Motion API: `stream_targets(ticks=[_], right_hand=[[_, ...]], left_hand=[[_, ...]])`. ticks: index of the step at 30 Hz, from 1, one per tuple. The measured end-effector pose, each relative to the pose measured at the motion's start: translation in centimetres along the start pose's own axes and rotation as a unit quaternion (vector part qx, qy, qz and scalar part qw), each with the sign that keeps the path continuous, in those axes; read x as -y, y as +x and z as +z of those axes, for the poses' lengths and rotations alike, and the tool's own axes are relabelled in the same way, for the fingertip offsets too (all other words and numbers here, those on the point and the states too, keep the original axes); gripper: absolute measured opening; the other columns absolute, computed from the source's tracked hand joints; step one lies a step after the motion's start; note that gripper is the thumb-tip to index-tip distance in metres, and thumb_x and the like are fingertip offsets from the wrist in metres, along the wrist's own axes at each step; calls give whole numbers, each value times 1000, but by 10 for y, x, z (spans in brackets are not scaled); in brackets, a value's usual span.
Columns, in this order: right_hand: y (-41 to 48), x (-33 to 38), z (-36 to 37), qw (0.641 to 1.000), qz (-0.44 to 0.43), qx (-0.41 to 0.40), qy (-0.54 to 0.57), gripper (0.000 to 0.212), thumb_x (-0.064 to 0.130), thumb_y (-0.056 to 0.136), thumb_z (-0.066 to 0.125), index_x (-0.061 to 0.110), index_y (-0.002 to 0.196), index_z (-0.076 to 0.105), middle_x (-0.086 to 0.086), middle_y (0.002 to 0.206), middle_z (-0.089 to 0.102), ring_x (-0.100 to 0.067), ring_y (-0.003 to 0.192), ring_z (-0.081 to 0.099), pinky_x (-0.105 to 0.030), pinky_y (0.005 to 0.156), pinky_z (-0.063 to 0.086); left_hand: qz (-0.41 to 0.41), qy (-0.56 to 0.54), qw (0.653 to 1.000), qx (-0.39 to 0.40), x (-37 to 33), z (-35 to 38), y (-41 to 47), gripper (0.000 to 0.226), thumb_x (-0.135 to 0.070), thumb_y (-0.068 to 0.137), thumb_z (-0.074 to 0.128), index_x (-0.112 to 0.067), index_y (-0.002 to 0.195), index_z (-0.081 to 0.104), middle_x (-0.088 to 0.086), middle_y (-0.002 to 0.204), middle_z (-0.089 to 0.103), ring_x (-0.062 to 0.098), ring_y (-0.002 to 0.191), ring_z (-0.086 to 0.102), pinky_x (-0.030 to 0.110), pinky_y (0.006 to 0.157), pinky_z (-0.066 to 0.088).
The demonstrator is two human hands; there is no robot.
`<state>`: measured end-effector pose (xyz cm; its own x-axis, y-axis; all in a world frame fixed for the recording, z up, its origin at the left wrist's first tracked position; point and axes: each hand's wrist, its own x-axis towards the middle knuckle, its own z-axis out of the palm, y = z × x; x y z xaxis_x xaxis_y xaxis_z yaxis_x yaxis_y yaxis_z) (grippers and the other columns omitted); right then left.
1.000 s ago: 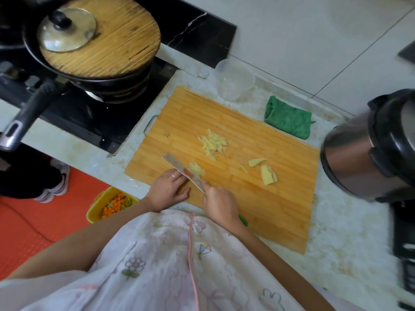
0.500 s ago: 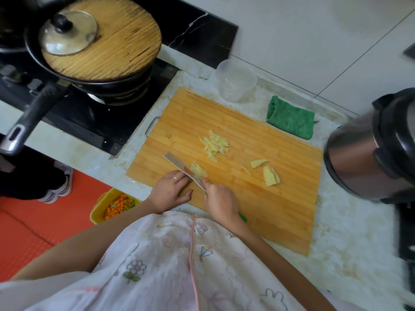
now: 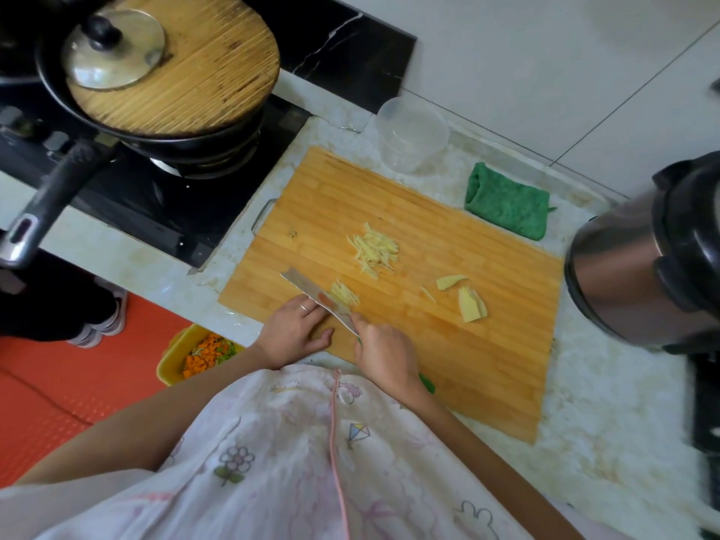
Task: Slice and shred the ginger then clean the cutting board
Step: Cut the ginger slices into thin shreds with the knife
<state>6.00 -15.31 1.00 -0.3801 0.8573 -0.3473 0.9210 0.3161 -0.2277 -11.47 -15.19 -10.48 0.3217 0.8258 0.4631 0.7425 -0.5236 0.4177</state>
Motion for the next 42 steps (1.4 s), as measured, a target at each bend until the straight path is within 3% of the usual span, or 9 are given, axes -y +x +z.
stream_targets(ticks=[11,18,24,35,42], right_hand=[[6,2,3,1000,12,-3,4,49,16,96,43,23,144,36,-10,95,69,-29,84,66,-30,55,36],[-5,-2,2,1000,1,2,5,49,13,95,41,23,144,37,-8,88,69,-25,76,65,-26,45,28],[1,0,6,1000,20,-8,8,47,15,97,42,22,143,38,-8,93,69,-25,81,66,-28,54,34],[-5,0,5,1000,8,-2,7,48,13,96,41,21,143,37,-9,88,69,-24,74,65,-28,53,35],[6,3,16,999,36,-10,2,46,14,95,42,22,141,39,-9,93,69,-28,82,66,-30,53,35]], left_hand=[[-7,-4,1000,14,4,3,-1,36,-35,93,45,-11,118,53,8,114,59,25,97,53,31,83,44],[-14,-3,1000,17,0,-2,0,40,-42,97,33,-12,114,53,12,102,67,23,91,52,29,78,44],[-10,-3,999,30,0,-2,1,39,-31,85,53,-9,117,51,14,106,65,24,94,51,29,81,43],[-17,-6,1000,10,0,-2,0,36,-30,83,54,-11,113,53,13,98,66,22,88,50,27,75,43],[-27,-17,999,15,0,-1,-3,38,-29,82,55,-10,115,53,13,100,66,23,89,53,28,76,45]])
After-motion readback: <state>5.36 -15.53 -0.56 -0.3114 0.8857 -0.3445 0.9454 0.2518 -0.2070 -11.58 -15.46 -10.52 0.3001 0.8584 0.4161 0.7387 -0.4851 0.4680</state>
